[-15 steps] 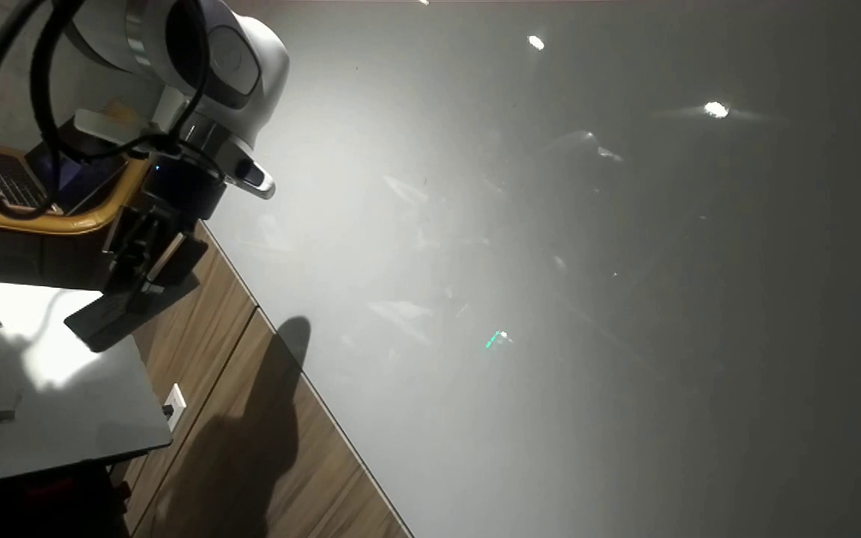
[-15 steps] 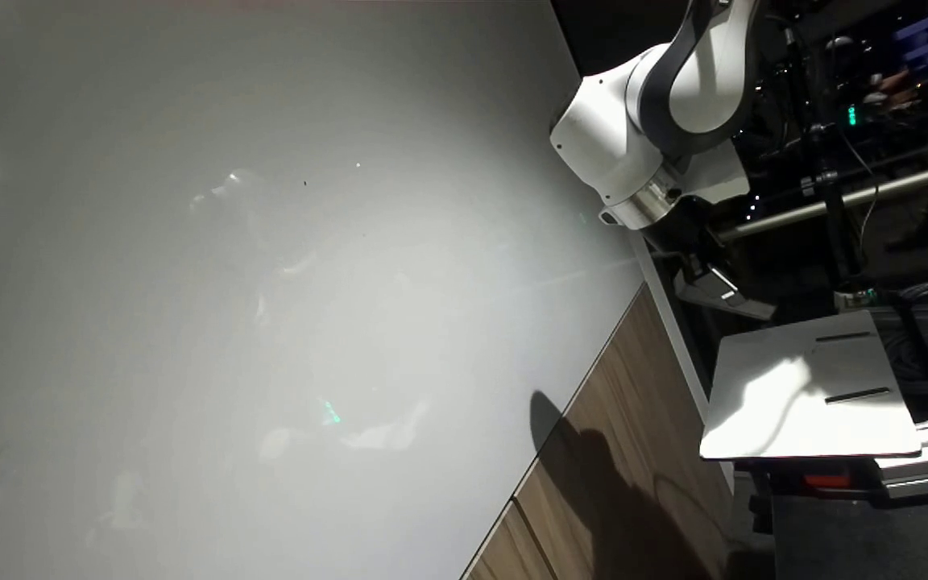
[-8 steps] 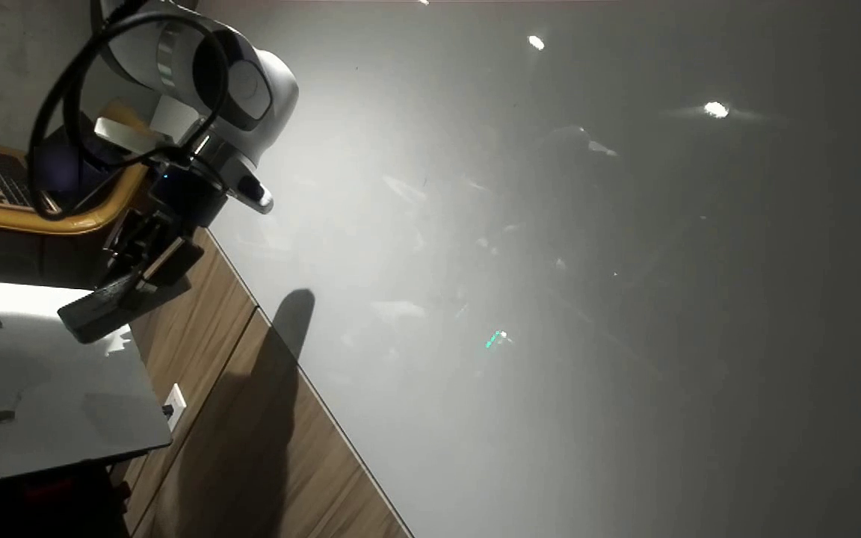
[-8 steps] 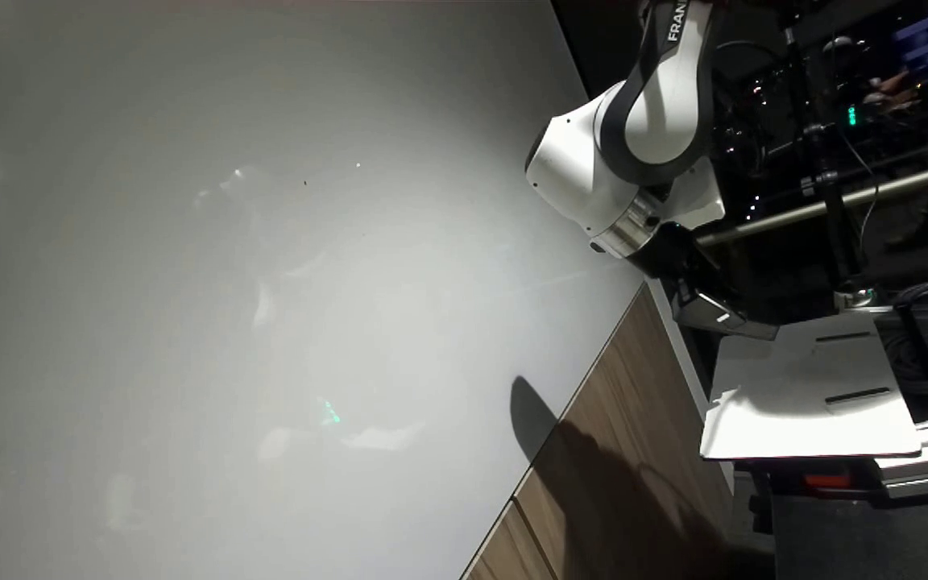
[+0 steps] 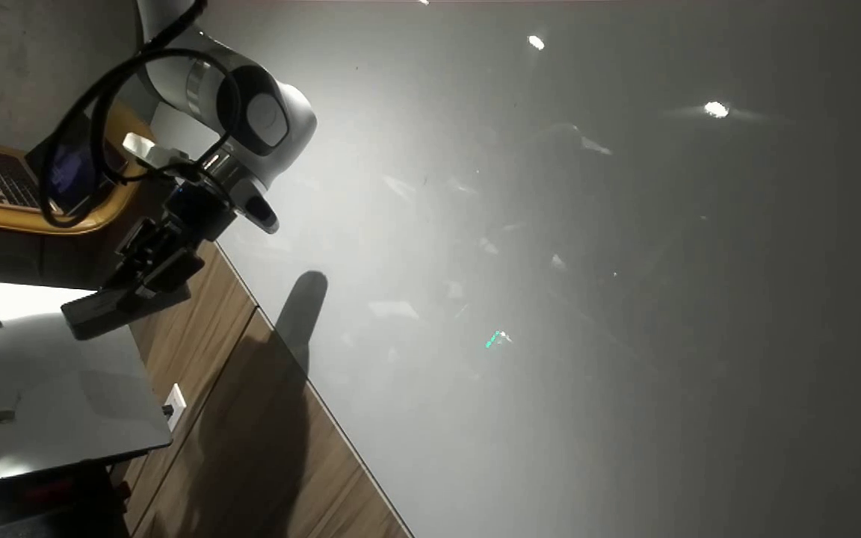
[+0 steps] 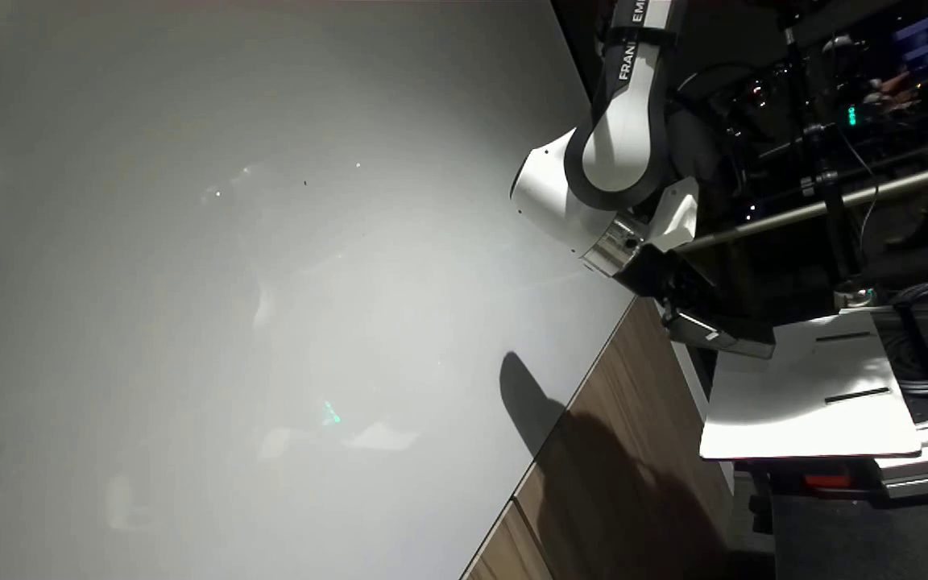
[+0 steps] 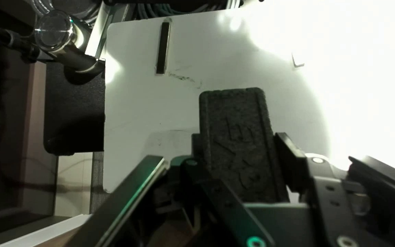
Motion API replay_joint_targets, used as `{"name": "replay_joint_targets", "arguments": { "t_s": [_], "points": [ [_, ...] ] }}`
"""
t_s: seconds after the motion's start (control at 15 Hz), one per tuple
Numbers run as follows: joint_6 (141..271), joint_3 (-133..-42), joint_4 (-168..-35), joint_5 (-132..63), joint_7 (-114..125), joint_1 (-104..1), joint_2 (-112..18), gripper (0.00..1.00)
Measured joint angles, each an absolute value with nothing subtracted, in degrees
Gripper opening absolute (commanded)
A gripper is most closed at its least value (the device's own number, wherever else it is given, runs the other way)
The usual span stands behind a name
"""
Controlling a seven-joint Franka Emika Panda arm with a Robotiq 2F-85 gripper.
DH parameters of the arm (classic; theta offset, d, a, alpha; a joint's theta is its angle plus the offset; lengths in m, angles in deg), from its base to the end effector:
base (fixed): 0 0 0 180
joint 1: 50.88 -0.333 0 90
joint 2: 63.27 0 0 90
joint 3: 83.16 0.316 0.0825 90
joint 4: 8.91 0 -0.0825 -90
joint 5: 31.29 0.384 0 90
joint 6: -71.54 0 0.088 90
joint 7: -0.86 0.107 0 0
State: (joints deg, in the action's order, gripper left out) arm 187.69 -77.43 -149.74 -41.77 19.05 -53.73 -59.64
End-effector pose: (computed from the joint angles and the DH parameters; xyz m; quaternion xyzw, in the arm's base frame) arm 0.4170 0.0529 0.2433 0.9675 -0.0214 -0.2212 0.1211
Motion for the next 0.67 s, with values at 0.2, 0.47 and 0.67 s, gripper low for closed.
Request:
{"name": "replay_joint_targets", "arguments": {
  "t_s": [0.2,0.47,0.67],
  "points": [
    [187.01,-77.61,-148.17,-39.95,19.05,-53.73,-57.93,0.28],
    [186.80,-77.62,-148.03,-39.68,19.05,-53.94,-56.45,0.28],
    [186.80,-77.62,-148.06,-39.68,19.05,-54.17,-55.87,0.28]
  ]
}}
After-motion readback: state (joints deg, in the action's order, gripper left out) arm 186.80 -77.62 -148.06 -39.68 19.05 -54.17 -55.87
